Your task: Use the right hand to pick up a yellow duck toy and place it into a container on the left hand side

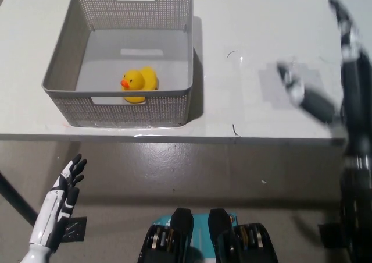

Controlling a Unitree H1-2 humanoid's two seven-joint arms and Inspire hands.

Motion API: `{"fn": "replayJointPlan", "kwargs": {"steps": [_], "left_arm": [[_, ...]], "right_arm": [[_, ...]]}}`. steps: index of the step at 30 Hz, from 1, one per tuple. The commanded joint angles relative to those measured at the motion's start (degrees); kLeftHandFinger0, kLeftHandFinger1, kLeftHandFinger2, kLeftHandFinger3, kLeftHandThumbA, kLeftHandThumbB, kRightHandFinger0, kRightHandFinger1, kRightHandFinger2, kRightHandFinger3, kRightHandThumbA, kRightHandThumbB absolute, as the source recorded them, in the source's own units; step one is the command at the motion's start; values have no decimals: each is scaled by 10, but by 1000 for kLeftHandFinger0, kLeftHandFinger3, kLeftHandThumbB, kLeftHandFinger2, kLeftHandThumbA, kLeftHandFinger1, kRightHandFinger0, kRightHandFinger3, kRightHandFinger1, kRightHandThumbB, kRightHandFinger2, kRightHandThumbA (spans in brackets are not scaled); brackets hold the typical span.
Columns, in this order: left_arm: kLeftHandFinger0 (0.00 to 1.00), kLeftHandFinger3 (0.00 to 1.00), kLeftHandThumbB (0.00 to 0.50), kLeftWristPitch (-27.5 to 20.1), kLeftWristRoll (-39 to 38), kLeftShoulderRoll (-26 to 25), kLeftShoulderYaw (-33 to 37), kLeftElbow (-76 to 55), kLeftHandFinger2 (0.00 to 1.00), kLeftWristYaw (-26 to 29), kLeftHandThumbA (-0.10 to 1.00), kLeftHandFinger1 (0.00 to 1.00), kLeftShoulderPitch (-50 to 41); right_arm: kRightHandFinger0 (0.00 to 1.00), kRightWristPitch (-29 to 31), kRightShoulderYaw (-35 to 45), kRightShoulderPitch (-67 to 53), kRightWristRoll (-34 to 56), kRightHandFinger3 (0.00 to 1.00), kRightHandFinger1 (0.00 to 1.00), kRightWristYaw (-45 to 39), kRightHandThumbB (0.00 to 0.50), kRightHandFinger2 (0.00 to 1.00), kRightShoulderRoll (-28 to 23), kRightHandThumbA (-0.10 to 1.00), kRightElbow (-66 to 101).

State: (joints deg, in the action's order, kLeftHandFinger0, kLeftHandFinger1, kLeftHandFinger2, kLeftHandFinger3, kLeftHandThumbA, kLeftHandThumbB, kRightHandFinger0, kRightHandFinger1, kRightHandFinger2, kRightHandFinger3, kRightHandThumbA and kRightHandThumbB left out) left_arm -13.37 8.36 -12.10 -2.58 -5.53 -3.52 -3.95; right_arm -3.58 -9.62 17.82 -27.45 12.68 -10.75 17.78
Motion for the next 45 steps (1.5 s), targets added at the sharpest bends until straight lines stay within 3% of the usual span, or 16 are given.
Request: {"fn": "replayJointPlan", "kwargs": {"steps": [1, 5, 11, 13, 14, 18, 22, 26, 41, 45], "left_arm": [[1000, 1000, 0, 3, 12, -17, 7, -2, 1000, -9, 1000, 1000, 13], [1000, 1000, 0, 1, 12, -17, 4, -2, 1000, -8, 1000, 1000, 9], [1000, 1000, 0, -7, 9, -12, 2, -5, 1000, -4, 1000, 1000, -10], [1000, 1000, 0, 2, 15, -13, 3, -10, 1000, -5, 1000, 1000, -16], [1000, 1000, 0, 6, 12, -14, 3, -10, 1000, -8, 1000, 1000, -16], [1000, 1000, 0, -5, 4, -10, -2, 1, 1000, -2, 1000, 1000, -10], [1000, 1000, 0, 1, 7, -6, 1, 2, 1000, -2, 1000, 1000, -10], [1000, 1000, 0, 0, 15, -4, 3, 8, 1000, 2, 1000, 1000, -11], [1000, 1000, 1, -26, 8, 5, 3, 19, 1000, 6, 1000, 1000, -29], [1000, 1000, 0, -28, 8, 3, 3, 20, 1000, 4, 1000, 1000, -28]], "right_arm": [[736, 270, -36, -117, 106, 1000, 876, 55, 199, 1000, 42, 698, 54], [683, 285, -67, -124, 95, 1000, 813, 36, 261, 1000, 73, 693, -42], [615, 305, -131, -133, 67, 987, 745, 66, 246, 944, 91, 651, -154], [627, 305, -146, -140, 73, 996, 748, 60, 247, 950, 98, 691, -191], [650, 305, -156, -137, 64, 1000, 764, 65, 209, 973, 98, 694, -227], [647, 305, -166, -109, 69, 1000, 761, 88, 194, 974, 95, 741, -309], [677, 305, -146, -98, 104, 1000, 783, 75, 238, 963, 95, 790, -333], [733, 305, -136, -91, 136, 1000, 818, 56, 229, 989, 95, 776, -350], [730, 305, -144, -97, 133, 1000, 799, 61, 233, 997, 87, 787, -357], [771, 305, -143, -93, 131, 1000, 809, 64, 227, 983, 86, 777, -358]]}}
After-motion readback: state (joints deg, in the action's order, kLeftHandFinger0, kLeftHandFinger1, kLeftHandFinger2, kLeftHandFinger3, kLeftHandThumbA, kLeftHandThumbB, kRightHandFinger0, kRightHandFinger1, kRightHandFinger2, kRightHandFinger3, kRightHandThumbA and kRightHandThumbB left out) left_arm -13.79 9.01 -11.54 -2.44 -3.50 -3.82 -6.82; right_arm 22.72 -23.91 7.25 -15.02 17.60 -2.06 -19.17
